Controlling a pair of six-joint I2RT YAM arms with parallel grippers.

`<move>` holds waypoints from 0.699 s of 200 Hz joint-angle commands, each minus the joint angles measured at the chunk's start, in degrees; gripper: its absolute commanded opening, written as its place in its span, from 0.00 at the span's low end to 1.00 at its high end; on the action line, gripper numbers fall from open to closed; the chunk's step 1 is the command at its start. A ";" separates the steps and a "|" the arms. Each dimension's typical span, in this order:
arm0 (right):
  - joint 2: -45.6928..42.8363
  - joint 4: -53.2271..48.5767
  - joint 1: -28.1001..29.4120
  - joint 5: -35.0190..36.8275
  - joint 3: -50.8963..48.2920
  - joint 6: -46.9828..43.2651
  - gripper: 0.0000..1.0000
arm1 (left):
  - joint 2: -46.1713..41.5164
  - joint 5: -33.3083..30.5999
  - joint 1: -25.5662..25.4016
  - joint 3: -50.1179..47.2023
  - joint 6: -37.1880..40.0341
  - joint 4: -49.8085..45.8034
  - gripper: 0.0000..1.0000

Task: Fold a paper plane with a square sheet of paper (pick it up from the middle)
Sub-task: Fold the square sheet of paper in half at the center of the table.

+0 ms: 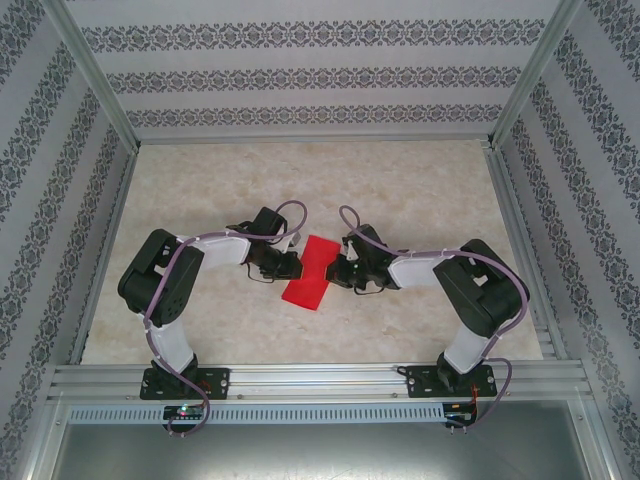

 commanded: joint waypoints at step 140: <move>3.35 0.41 1.02 4.19 6.47 -2.11 0.04 | 6.17 -17.44 -0.25 -3.98 2.71 -5.05 0.17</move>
